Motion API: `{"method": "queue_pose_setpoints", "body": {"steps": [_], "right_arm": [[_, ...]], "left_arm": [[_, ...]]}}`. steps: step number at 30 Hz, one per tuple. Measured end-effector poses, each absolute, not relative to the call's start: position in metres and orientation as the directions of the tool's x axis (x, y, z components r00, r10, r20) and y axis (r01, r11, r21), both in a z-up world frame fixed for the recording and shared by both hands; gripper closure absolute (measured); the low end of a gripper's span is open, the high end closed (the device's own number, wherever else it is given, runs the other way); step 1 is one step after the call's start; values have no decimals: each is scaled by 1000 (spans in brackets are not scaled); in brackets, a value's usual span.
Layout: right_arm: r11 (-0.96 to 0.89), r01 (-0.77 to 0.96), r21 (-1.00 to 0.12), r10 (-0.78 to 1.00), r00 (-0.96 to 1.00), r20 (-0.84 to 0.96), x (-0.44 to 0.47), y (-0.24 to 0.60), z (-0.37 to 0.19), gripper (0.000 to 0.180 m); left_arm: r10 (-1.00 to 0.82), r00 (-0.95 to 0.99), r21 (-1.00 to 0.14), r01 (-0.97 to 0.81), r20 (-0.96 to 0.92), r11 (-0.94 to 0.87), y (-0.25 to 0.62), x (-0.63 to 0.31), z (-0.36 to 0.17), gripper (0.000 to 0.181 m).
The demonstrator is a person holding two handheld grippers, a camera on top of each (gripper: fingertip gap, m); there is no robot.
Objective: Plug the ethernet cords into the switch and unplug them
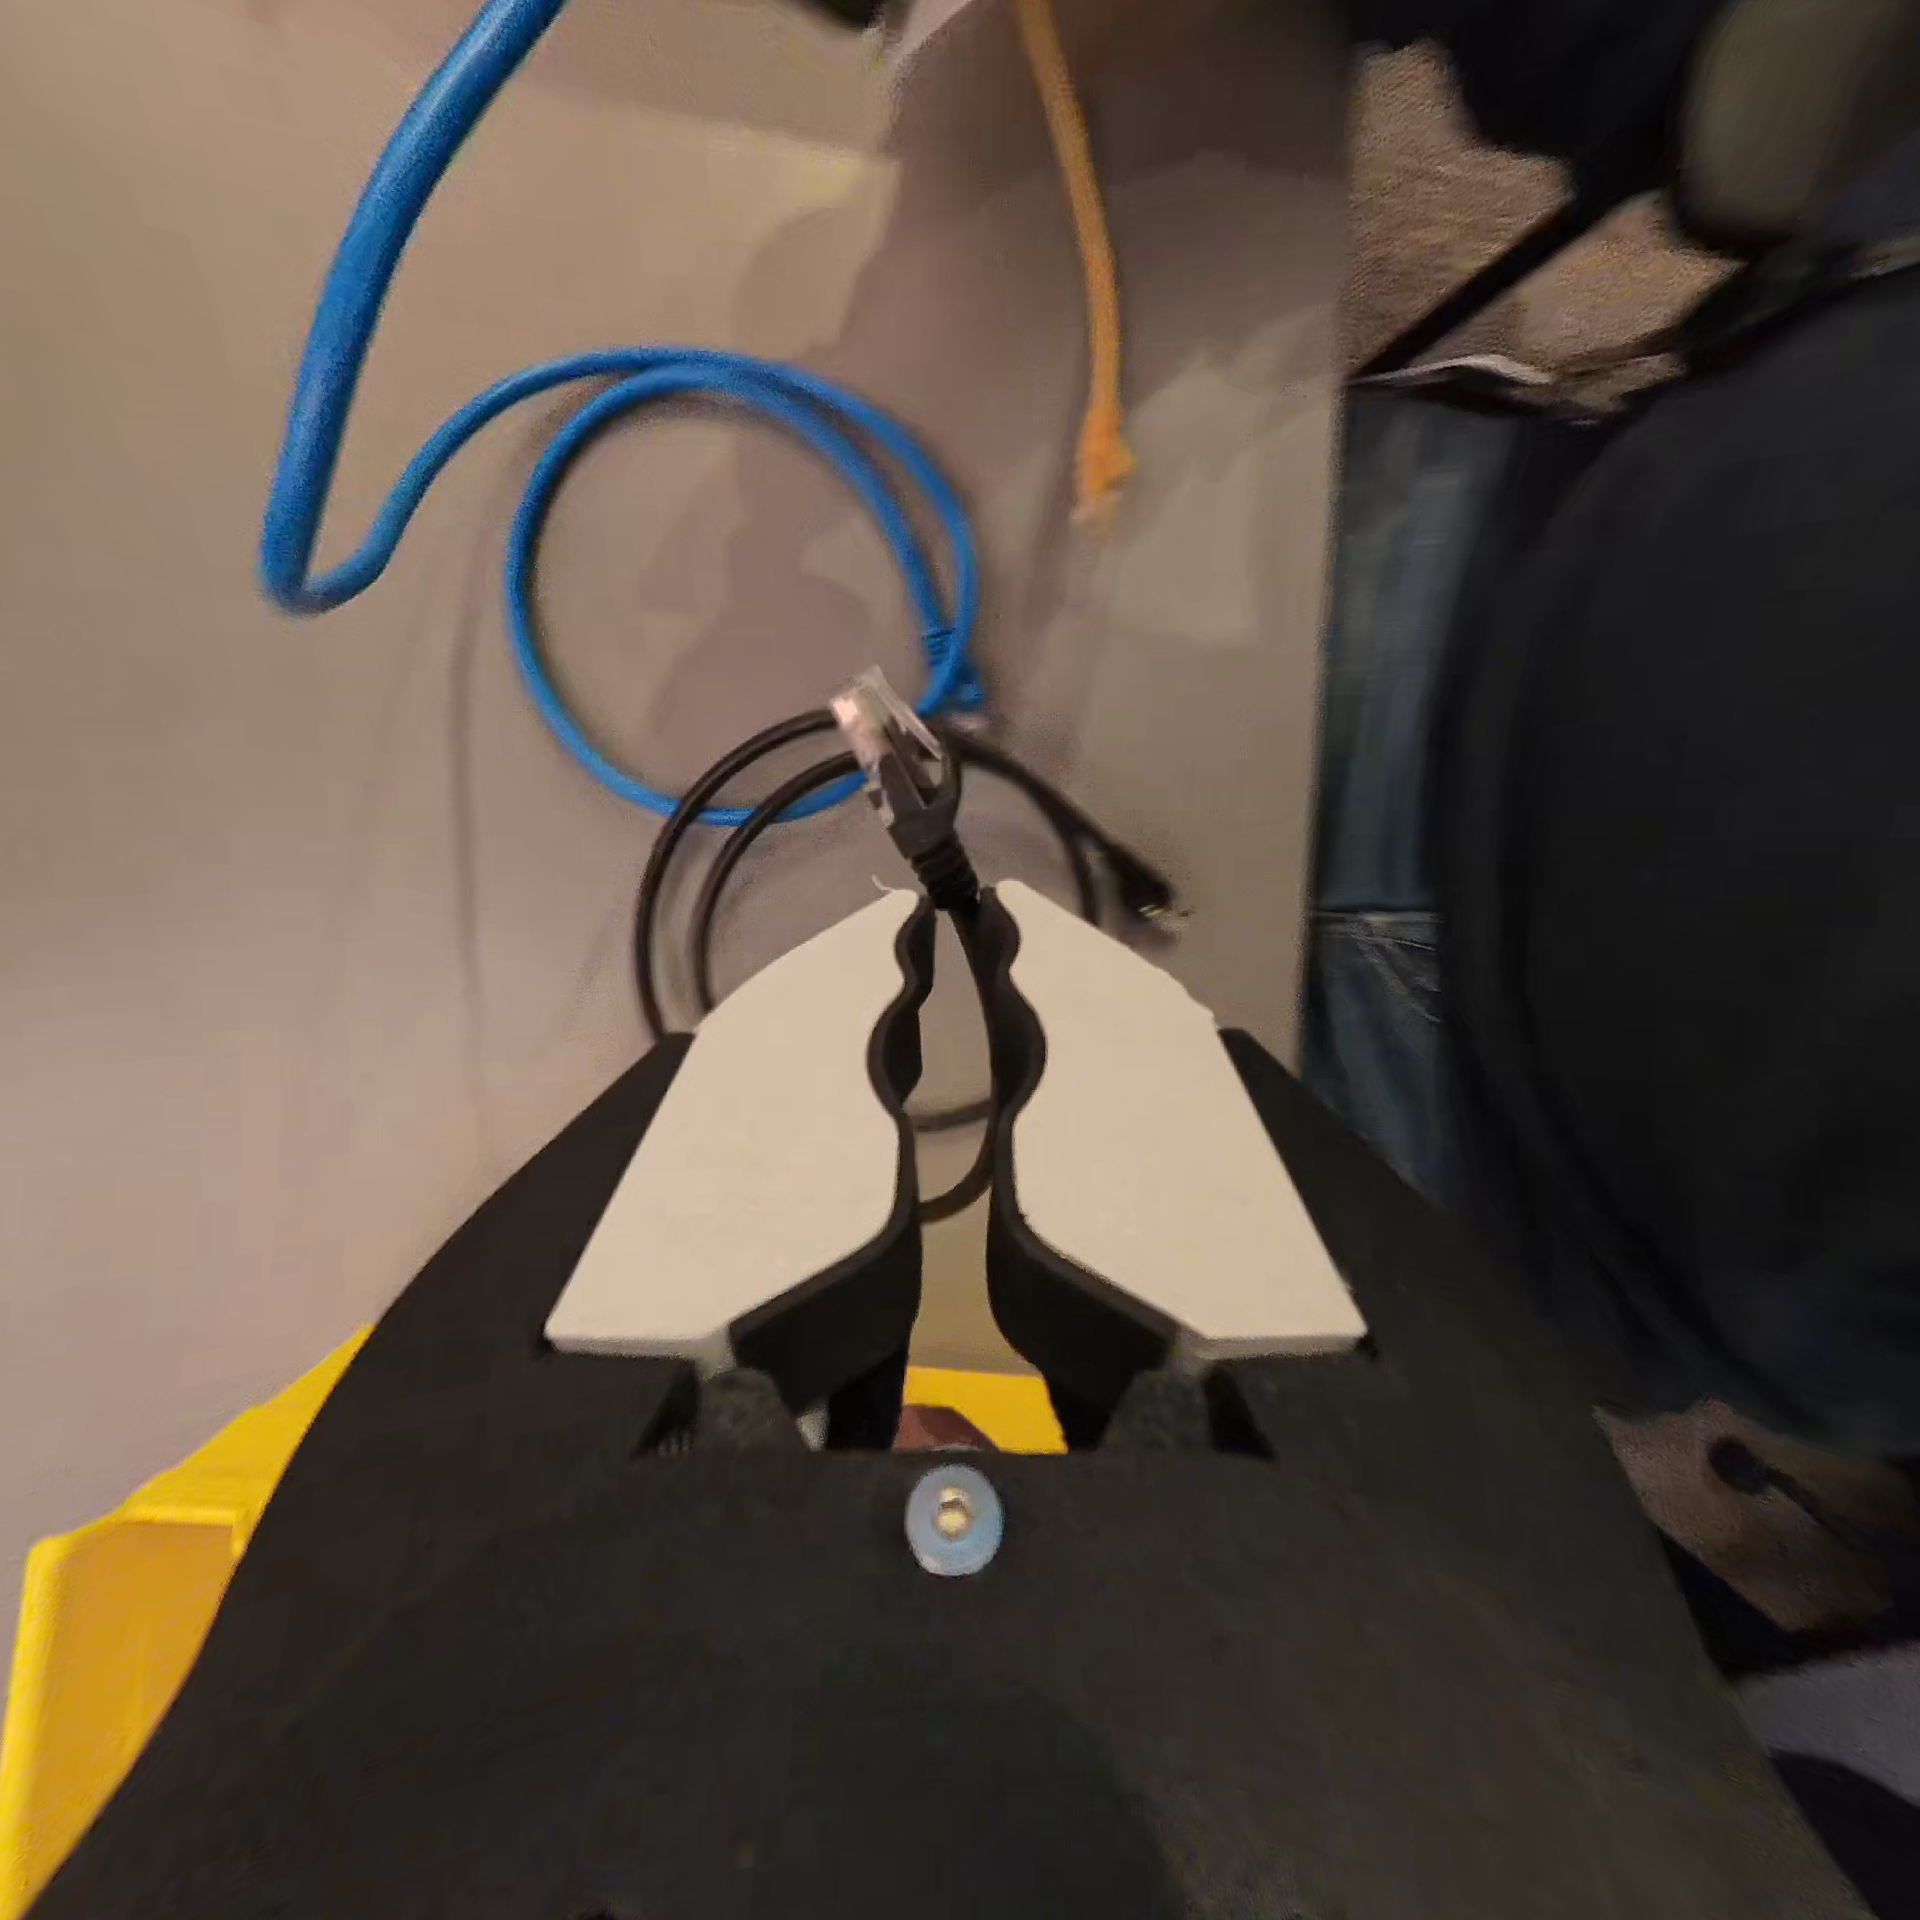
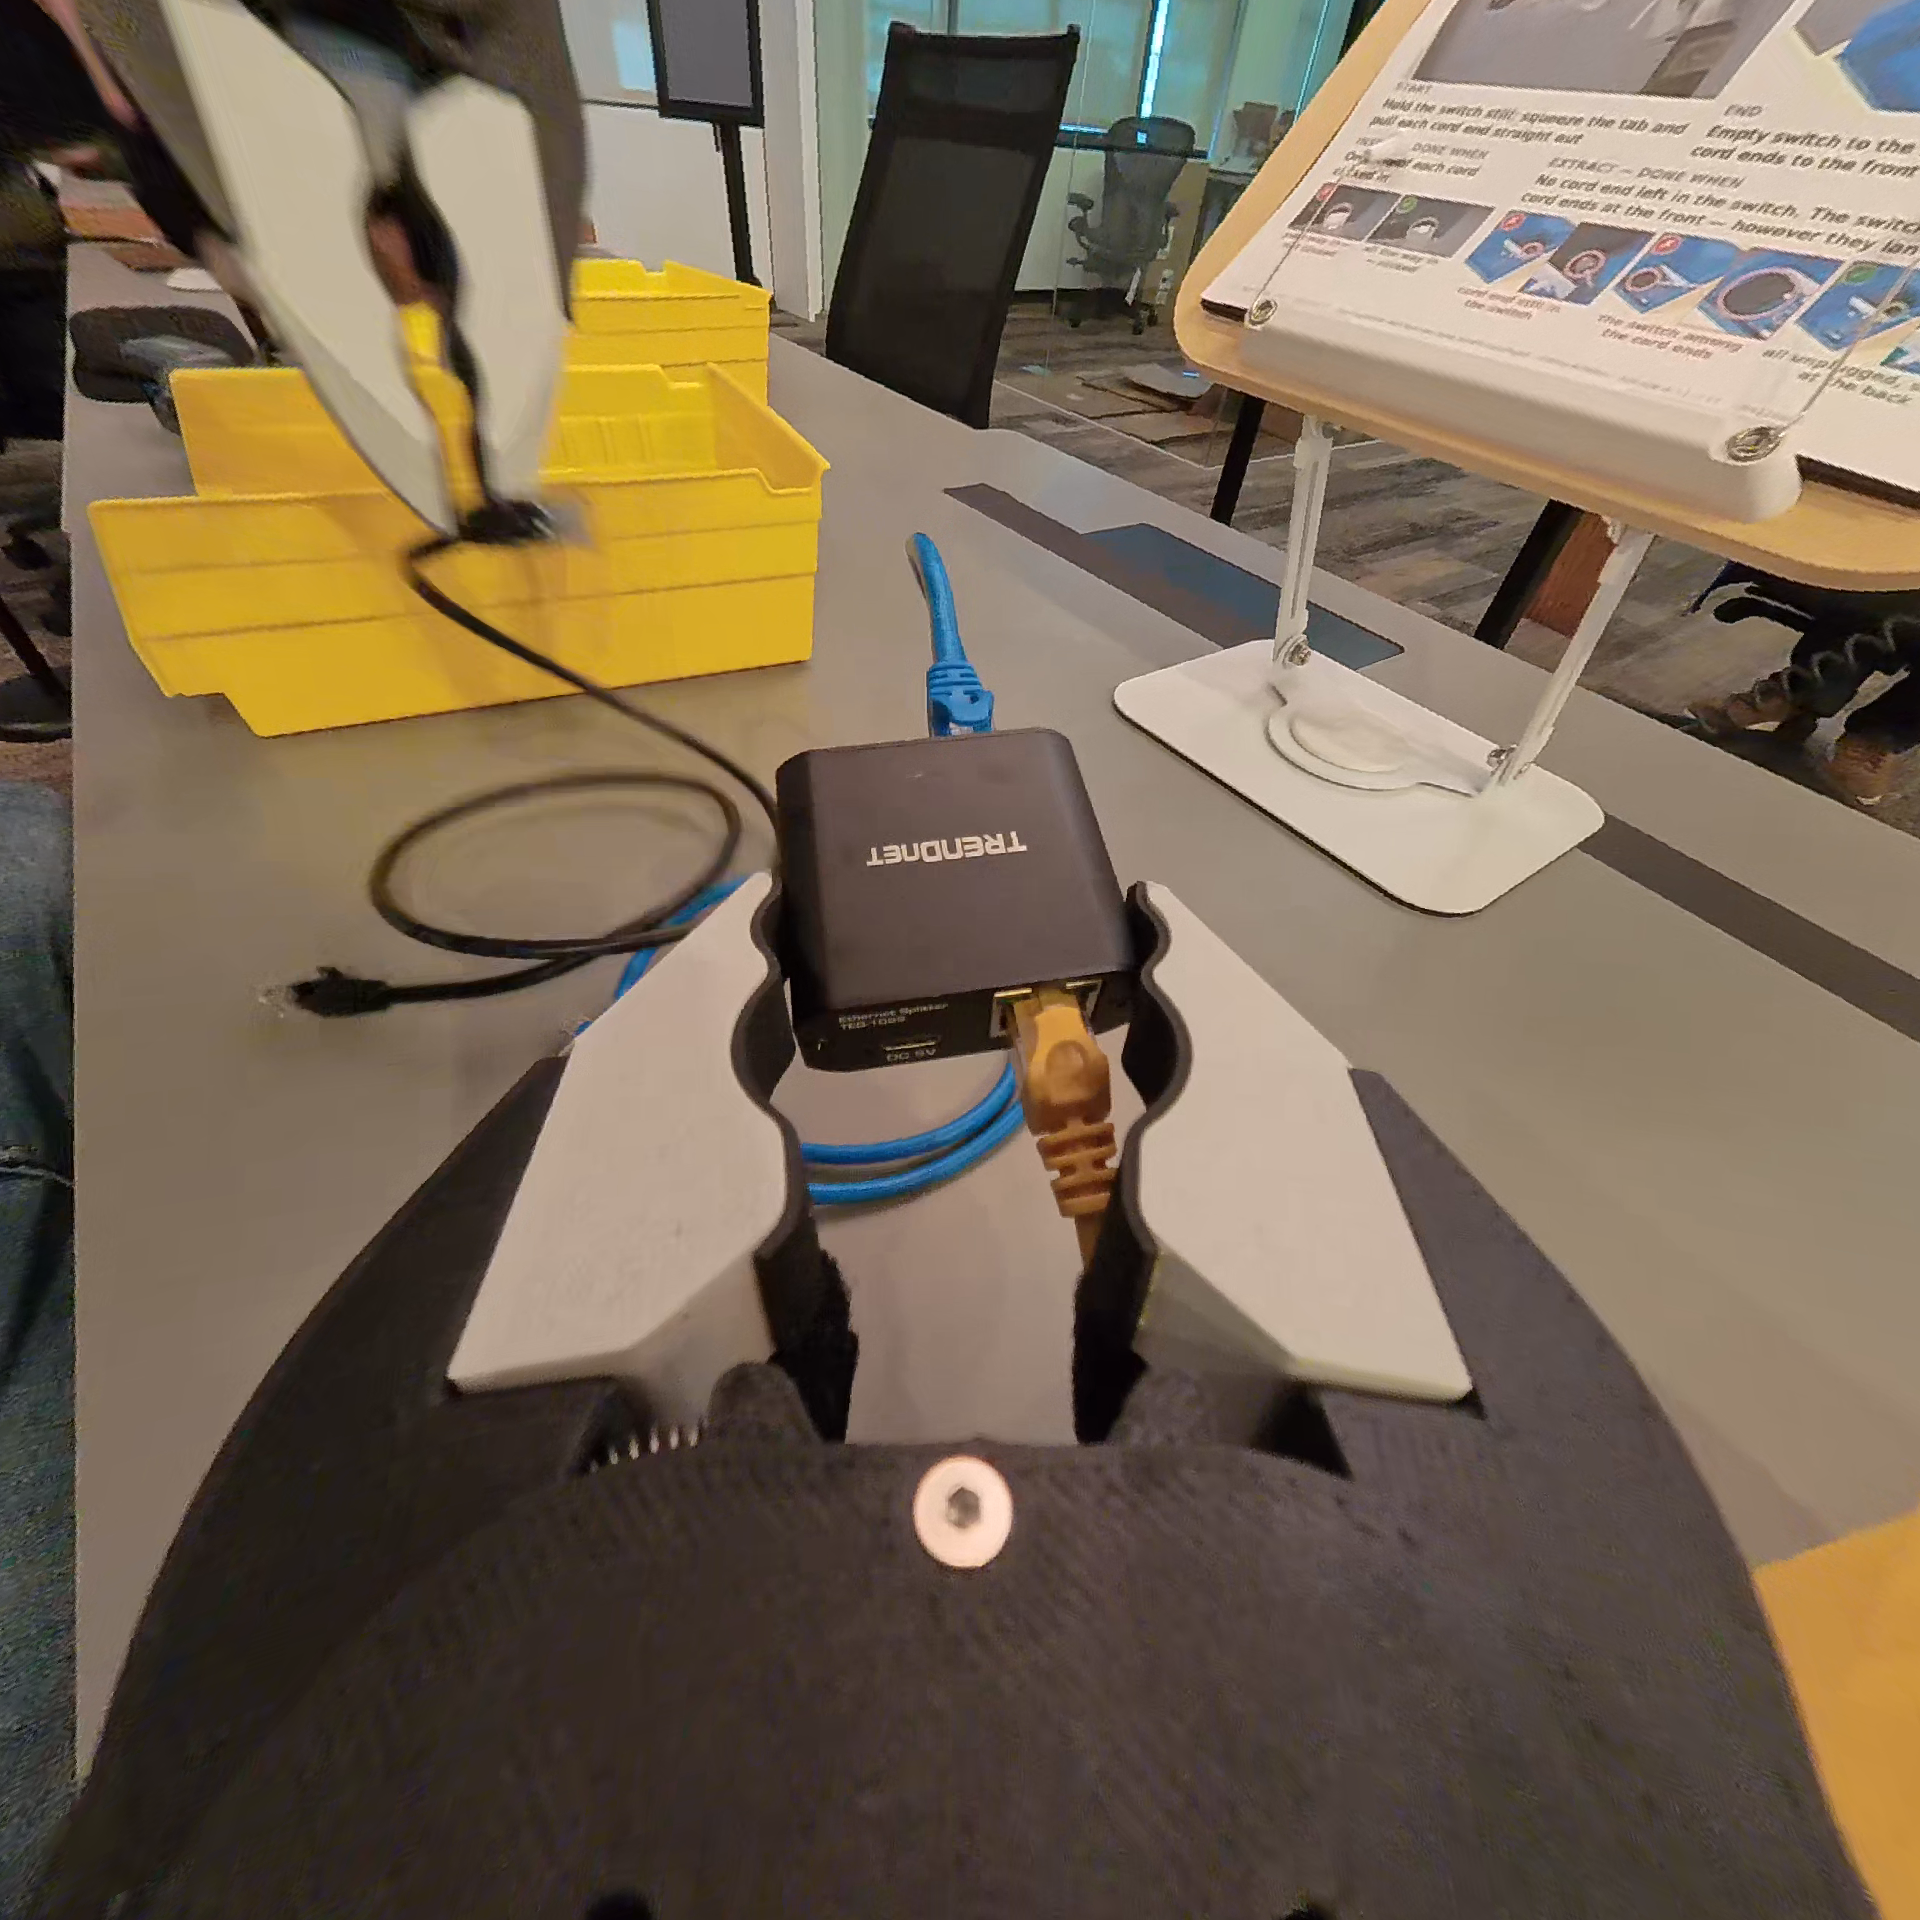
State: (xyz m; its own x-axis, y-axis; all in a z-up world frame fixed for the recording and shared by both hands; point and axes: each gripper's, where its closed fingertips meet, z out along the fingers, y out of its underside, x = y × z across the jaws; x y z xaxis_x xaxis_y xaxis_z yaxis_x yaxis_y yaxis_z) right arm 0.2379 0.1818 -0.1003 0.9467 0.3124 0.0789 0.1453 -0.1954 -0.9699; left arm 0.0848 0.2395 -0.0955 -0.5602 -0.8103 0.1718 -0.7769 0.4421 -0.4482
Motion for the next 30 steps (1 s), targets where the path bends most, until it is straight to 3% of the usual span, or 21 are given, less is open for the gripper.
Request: {"method": "queue_pose_setpoints", "body": {"steps": [4,10,13,16,21,26,30], "right_arm": [[-197,134,-971,308,949,69,241,180,-102,117],[-193,134,-972,305,950,71,243,179,-104,118],[-191,140,-972,307,949,76,242,180,-104,117],[-193,141,-971,304,950,77,241,182,-106,117],[-194,140,-971,304,949,76,237,183,-107,117],[-186,133,-973,297,952,73,239,181,-106,117],[-182,131,-974,299,952,72,239,183,-106,118]], "left_arm": [[-867,-497,-341,-820,25,460,266,93,-137,162],[-882,-432,-504,-728,-187,464,230,90,-128,151],[-816,-459,-500,-644,-352,579,197,82,-140,151],[-745,-457,-442,-606,-486,661,174,80,-164,153],[-546,-441,-217,-601,-712,769,184,86,-202,156],[-483,-393,-140,-645,-783,752,201,91,-216,163],[-448,-328,-141,-656,-832,742,208,96,-214,168]]}}
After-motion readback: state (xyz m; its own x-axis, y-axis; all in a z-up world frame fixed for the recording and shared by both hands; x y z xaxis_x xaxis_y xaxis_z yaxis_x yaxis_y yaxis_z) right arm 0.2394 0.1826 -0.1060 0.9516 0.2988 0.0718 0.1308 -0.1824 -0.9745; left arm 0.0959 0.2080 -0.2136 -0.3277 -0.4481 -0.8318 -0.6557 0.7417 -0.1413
